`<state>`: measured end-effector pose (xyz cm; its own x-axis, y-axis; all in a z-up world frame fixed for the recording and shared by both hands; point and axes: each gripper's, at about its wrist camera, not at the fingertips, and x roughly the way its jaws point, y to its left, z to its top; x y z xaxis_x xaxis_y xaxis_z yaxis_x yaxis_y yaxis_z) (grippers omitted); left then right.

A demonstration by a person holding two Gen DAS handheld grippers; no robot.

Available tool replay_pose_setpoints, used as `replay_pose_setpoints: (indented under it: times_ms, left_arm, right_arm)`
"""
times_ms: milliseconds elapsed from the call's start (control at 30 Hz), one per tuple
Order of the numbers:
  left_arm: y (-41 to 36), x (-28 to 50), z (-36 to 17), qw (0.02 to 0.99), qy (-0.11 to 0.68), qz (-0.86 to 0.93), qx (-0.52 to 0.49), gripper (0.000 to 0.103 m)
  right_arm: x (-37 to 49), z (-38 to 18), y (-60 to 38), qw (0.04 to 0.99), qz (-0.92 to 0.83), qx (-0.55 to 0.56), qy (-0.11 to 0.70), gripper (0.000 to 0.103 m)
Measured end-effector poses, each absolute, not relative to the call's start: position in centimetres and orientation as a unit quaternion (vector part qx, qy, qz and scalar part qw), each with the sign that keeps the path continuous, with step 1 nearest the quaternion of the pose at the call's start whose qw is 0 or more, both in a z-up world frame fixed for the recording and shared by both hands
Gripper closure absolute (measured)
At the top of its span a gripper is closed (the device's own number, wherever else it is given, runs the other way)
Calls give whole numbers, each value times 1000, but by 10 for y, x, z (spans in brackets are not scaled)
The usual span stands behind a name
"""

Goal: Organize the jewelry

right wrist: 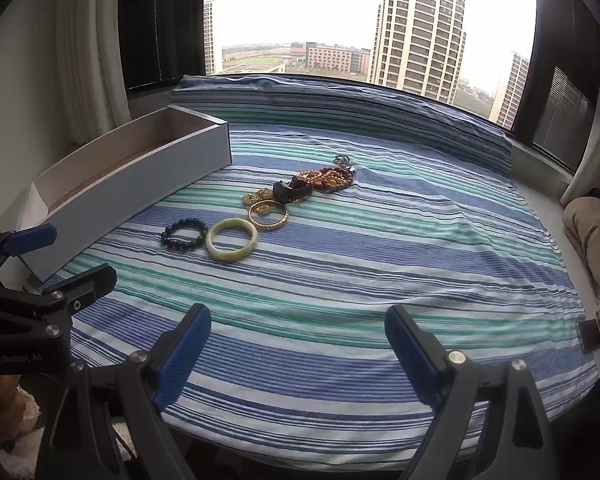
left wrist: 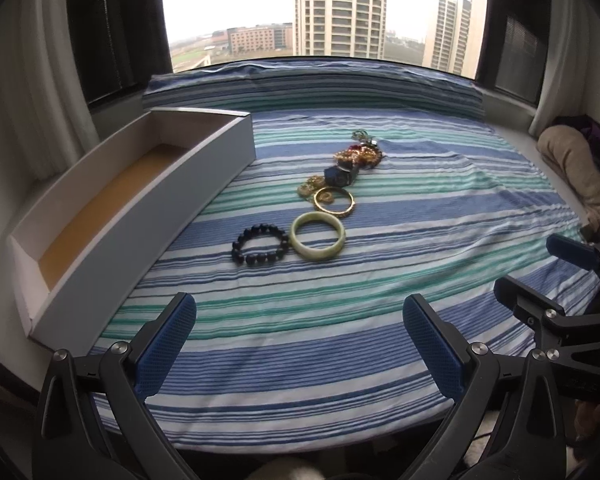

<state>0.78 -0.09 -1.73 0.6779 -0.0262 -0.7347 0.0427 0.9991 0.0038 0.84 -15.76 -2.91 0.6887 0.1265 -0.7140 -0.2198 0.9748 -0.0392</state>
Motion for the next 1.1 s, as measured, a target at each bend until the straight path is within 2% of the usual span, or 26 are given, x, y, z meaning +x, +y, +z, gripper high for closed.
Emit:
replay_pose_setpoints:
  times_ms: [1100]
  left_arm:
    - [0,10,-17,912,410,-15,10,0]
  right_arm:
    - [10,-31,-160,916,96,-50,387,12]
